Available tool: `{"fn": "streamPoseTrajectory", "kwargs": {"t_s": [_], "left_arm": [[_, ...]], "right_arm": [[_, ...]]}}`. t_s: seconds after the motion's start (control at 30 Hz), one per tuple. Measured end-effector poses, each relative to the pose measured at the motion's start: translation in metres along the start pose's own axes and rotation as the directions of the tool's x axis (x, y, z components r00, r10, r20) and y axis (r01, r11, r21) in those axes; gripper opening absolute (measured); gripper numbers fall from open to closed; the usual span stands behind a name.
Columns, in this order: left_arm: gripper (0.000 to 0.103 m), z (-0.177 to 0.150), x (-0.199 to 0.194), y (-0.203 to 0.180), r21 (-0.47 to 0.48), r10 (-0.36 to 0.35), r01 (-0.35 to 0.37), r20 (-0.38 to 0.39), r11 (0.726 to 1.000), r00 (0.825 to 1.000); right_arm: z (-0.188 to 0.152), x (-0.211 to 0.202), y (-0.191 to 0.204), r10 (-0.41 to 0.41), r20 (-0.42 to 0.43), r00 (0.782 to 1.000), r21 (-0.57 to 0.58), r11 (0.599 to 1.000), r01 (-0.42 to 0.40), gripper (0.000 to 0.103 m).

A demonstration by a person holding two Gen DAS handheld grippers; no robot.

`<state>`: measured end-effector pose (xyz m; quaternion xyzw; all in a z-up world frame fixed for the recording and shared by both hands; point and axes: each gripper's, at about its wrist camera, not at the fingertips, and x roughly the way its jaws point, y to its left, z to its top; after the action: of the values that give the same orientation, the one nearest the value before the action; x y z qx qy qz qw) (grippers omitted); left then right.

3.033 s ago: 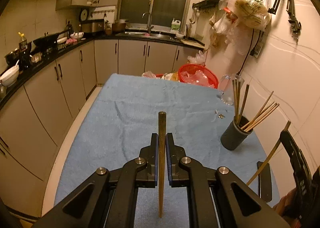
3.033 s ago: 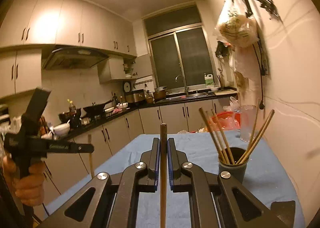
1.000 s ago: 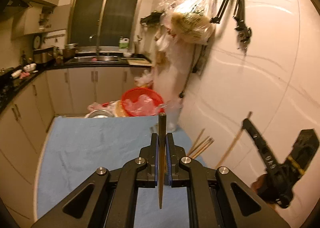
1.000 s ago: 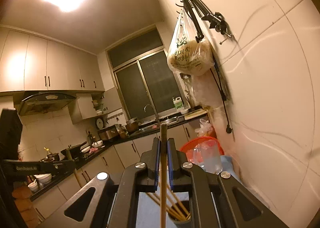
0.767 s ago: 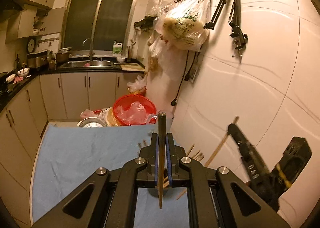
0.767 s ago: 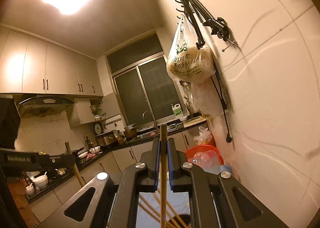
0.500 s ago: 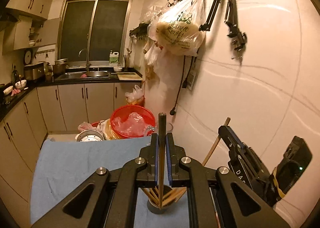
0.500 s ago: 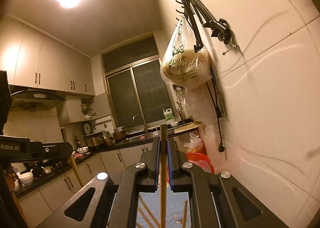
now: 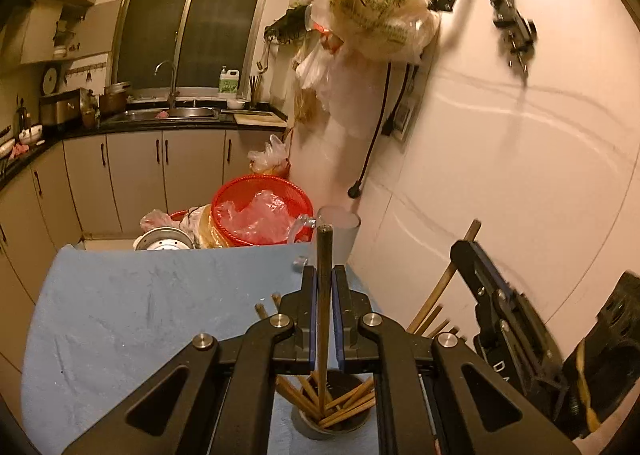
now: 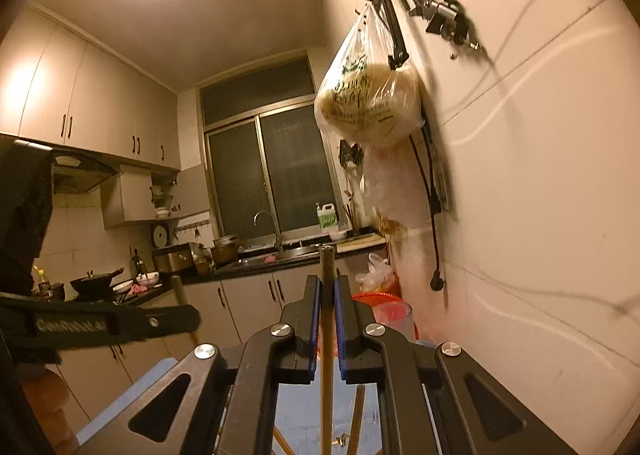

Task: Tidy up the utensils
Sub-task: 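Lower the chopsticks into the holder and open both tools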

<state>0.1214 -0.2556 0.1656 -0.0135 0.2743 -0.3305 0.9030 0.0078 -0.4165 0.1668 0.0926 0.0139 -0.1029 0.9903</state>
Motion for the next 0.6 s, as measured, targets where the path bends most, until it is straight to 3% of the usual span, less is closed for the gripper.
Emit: {"fn": "streamPoseTrajectory", "kwargs": {"t_s": [0.27,0.6], "left_arm": [[0.009,-0.04,0.003,0.001,0.049,0.041,-0.039,-0.041,0.998,0.998],[0.01,-0.052,0.011,0.003,0.062,0.057,-0.053,-0.057,0.997,0.997]], "right_arm": [[-0.024,-0.011,0.0,0.011,-0.048,0.999,-0.037,0.999,-0.013,0.008],[-0.038,-0.008,-0.007,0.019,-0.138,0.99,-0.029,0.999,-0.023,0.008]]}}
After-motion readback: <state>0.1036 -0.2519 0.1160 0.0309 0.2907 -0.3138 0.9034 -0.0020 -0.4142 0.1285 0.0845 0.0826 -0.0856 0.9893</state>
